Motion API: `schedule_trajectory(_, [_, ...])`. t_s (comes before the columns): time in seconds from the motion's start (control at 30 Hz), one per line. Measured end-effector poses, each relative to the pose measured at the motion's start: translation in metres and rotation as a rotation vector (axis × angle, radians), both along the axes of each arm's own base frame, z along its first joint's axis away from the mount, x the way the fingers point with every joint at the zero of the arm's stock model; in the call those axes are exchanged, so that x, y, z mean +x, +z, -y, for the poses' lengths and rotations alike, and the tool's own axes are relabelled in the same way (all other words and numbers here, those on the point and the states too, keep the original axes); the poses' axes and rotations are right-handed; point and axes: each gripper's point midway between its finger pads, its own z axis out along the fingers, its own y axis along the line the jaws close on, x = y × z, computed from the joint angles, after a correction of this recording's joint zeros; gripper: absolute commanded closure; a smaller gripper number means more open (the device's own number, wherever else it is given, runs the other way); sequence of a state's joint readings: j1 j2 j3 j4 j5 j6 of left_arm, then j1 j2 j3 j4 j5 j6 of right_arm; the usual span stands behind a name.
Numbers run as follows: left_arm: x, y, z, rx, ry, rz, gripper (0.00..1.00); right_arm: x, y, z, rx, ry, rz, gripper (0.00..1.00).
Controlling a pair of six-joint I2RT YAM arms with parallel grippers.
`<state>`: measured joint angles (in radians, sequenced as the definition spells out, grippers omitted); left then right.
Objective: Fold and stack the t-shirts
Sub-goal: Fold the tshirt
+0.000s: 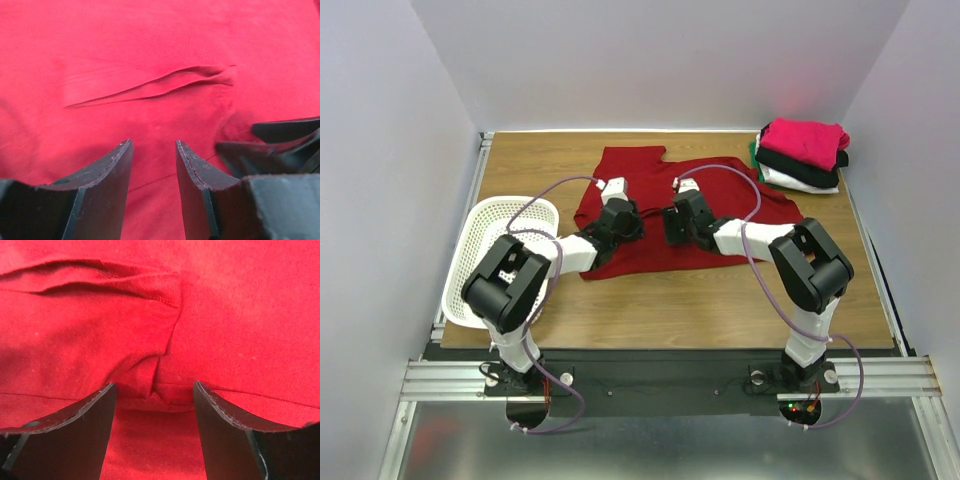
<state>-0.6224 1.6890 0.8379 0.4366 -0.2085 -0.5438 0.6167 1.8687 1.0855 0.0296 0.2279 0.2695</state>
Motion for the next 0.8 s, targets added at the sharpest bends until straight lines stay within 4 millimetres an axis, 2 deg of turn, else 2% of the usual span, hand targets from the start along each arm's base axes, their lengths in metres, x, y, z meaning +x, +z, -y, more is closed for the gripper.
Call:
schedule_trajectory(0.13, [0.003,-0.01,0.021,0.0,-0.05,-0.022,0.5,-0.002,-0.002,0.001,0.0,0.0,-0.001,0.32])
schedule_trajectory(0.3, [0.01,-0.017,0.034,0.001,-0.075,-0.034,0.5,-0.003,-0.001,0.001,0.008,0.001,0.002,0.32])
schedule_trajectory(0.67, [0.038,-0.025,0.046,0.045,-0.065,-0.021,0.5,-0.004,-0.001,0.0,0.023,0.003,0.007,0.32])
schedule_trajectory(0.8, [0.044,-0.028,0.042,0.072,-0.047,-0.022,0.5,-0.005,0.0,-0.001,0.028,0.004,0.008,0.32])
